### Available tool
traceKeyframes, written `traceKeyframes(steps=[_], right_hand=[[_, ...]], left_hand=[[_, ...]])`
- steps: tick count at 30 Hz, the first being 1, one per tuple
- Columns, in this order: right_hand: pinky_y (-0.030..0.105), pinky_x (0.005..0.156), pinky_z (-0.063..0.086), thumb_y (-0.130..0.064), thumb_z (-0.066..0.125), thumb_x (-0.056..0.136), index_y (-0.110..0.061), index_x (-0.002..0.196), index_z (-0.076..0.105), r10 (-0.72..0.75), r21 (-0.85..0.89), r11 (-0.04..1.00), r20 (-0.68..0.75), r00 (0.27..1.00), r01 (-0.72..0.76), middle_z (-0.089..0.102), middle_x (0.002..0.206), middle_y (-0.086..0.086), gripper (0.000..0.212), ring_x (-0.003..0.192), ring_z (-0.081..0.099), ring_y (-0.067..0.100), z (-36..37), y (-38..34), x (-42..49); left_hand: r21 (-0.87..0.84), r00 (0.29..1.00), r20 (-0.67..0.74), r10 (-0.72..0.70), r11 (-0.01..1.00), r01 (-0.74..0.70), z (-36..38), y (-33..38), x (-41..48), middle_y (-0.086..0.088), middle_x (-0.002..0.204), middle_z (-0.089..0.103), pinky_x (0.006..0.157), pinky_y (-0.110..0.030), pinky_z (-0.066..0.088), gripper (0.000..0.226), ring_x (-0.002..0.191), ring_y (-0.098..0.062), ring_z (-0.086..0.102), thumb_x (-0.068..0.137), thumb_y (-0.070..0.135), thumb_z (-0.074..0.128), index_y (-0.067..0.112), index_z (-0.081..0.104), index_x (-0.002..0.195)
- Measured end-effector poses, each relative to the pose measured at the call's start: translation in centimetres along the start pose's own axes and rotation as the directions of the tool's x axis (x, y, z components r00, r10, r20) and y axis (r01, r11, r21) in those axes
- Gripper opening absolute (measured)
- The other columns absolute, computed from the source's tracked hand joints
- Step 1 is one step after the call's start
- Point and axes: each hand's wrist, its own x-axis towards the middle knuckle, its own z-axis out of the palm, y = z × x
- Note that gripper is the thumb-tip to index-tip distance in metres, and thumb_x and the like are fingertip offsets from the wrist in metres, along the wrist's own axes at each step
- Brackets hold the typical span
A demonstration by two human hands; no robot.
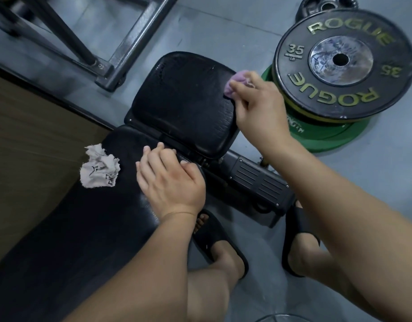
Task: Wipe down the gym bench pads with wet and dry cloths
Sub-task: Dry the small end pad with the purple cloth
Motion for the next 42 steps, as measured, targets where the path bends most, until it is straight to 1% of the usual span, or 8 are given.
traceKeyframes(steps=[8, 14, 15, 18, 22, 30, 36, 42], right_hand=[[0.017, 0.106, 0.039, -0.051, 0.063, 0.093, -0.034, 0.117, 0.076, 0.262, 0.221, 0.908, 0.36, 0.895, -0.355, 0.072, 0.123, -0.014, 0.032, 0.127, 0.058, 0.008, 1.1, -0.3, 8.3], [0.053, 0.093, 0.057, -0.059, 0.065, 0.086, -0.019, 0.07, 0.077, 0.597, 0.506, 0.555, 0.311, 0.74, -0.66, 0.075, 0.077, -0.007, 0.045, 0.077, 0.043, 0.004, 0.5, 3.5, 0.9], [0.048, 0.094, 0.058, -0.051, 0.064, 0.092, -0.016, 0.077, 0.08, 0.626, 0.548, 0.51, 0.292, 0.723, -0.663, 0.079, 0.092, -0.002, 0.042, 0.115, 0.063, 0.023, 0.2, 2.7, -1.0], [0.008, 0.086, 0.048, -0.026, 0.062, 0.099, -0.019, 0.094, 0.082, 0.672, 0.65, 0.429, 0.234, 0.703, -0.627, 0.072, 0.12, -0.008, 0.022, 0.104, 0.064, -0.013, 0.1, 0.1, -5.4], [0.018, 0.104, 0.046, -0.029, 0.066, 0.096, -0.022, 0.111, 0.079, 0.725, 0.705, 0.385, 0.169, 0.668, -0.596, 0.071, 0.118, -0.018, 0.021, 0.111, 0.062, -0.011, 0.9, -0.3, -2.1], [0.031, 0.117, 0.04, -0.028, 0.067, 0.095, -0.03, 0.116, 0.077, 0.745, 0.759, 0.335, 0.149, 0.65, -0.558, 0.072, 0.119, -0.021, 0.023, 0.126, 0.057, -0.004, 2.0, -2.4, -4.0], [0.021, 0.103, 0.046, -0.026, 0.06, 0.096, -0.03, 0.109, 0.078, 0.643, 0.584, 0.617, 0.014, 0.766, -0.528, 0.075, 0.109, -0.019, 0.022, 0.112, 0.064, -0.001, 2.0, -1.5, -1.1], [0.024, 0.107, 0.048, -0.038, 0.078, 0.08, -0.033, 0.089, 0.081, 0.373, 0.461, 0.671, 0.467, 0.802, -0.581, 0.076, 0.097, -0.022, 0.011, 0.106, 0.067, -0.005, 0.9, 2.7, 7.9]], left_hand=[[0.003, 1.0, -0.01, 0.003, 1.0, -0.003, 0.2, 0.0, 0.0, -0.01, 0.135, 0.055, 0.11, -0.059, 0.033, 0.026, 0.138, -0.036, 0.041, 0.085, 0.021, 0.049, 0.01, 0.055, 0.109], [0.019, 1.0, -0.01, 0.0, 1.0, 0.0, 0.2, 0.0, -0.1, -0.01, 0.136, 0.054, 0.112, -0.058, 0.031, 0.027, 0.14, -0.035, 0.039, 0.086, 0.022, 0.048, 0.011, 0.054, 0.11], [0.02, 1.0, -0.007, -0.004, 1.0, 0.004, 0.1, 0.1, -0.1, -0.01, 0.136, 0.054, 0.113, -0.058, 0.03, 0.027, 0.14, -0.035, 0.039, 0.086, 0.022, 0.048, 0.011, 0.054, 0.11], [0.019, 1.0, -0.003, -0.01, 1.0, 0.01, 0.2, 0.1, -0.1, -0.009, 0.136, 0.054, 0.112, -0.058, 0.03, 0.028, 0.141, -0.034, 0.038, 0.086, 0.023, 0.047, 0.011, 0.053, 0.11], [0.026, 1.0, -0.009, -0.008, 1.0, 0.008, 0.3, 0.0, -0.1, -0.01, 0.136, 0.054, 0.111, -0.058, 0.032, 0.029, 0.141, -0.034, 0.038, 0.086, 0.023, 0.047, 0.011, 0.053, 0.112], [0.026, 1.0, 0.021, -0.022, 0.999, 0.021, 0.1, 0.1, -0.1, -0.009, 0.137, 0.052, 0.112, -0.059, 0.031, 0.028, 0.142, -0.034, 0.036, 0.087, 0.022, 0.047, 0.011, 0.052, 0.112], [0.008, 1.0, 0.015, -0.012, 1.0, 0.012, -0.1, 0.1, 0.0, -0.01, 0.137, 0.053, 0.112, -0.059, 0.031, 0.027, 0.141, -0.034, 0.038, 0.087, 0.021, 0.048, 0.011, 0.052, 0.111], [-0.017, 1.0, 0.018, -0.008, 1.0, 0.008, -0.2, 0.1, 0.1, -0.012, 0.137, 0.054, 0.113, -0.061, 0.029, 0.026, 0.141, -0.037, 0.038, 0.086, 0.019, 0.051, 0.009, 0.052, 0.11]])
